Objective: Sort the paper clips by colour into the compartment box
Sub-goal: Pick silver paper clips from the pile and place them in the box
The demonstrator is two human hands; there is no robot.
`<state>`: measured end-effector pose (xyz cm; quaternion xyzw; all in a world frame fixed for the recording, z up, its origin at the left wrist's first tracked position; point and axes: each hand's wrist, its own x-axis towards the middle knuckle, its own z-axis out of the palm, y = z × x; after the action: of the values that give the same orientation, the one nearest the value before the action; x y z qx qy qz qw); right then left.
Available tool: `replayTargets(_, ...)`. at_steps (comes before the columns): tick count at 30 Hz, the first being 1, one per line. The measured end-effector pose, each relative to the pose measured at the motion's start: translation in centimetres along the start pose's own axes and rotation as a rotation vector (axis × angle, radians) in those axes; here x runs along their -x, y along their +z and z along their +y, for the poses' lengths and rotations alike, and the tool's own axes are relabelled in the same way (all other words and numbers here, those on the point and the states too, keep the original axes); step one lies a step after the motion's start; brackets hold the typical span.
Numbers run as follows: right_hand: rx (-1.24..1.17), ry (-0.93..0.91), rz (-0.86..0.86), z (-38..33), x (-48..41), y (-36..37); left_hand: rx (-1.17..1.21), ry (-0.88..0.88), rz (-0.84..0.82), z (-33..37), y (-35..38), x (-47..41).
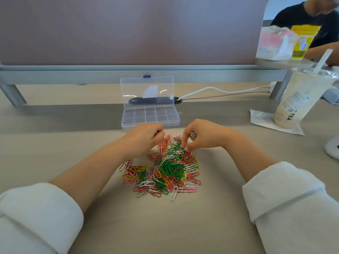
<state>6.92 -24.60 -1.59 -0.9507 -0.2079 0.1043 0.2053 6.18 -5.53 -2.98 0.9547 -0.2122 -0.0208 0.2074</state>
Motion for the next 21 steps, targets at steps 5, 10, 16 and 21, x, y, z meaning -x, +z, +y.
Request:
replayTargets(5,0.022,0.002,-0.015,0.20,-0.27,0.20,0.106,-0.050,0.020,-0.10,-0.01,-0.22)
replayTargets(10,0.059,0.027,-0.005,0.48,-0.57,0.36,0.111,-0.069,-0.003,0.00,0.07,-0.09)
replayTargets(16,0.087,0.039,-0.068,0.07,-0.70,0.36,0.159,-0.062,0.011,0.29,0.12,-0.08)
replayTargets(21,0.077,0.041,-0.066,0.10,-0.50,0.16,0.159,-0.070,0.033,0.22,0.27,-0.21)
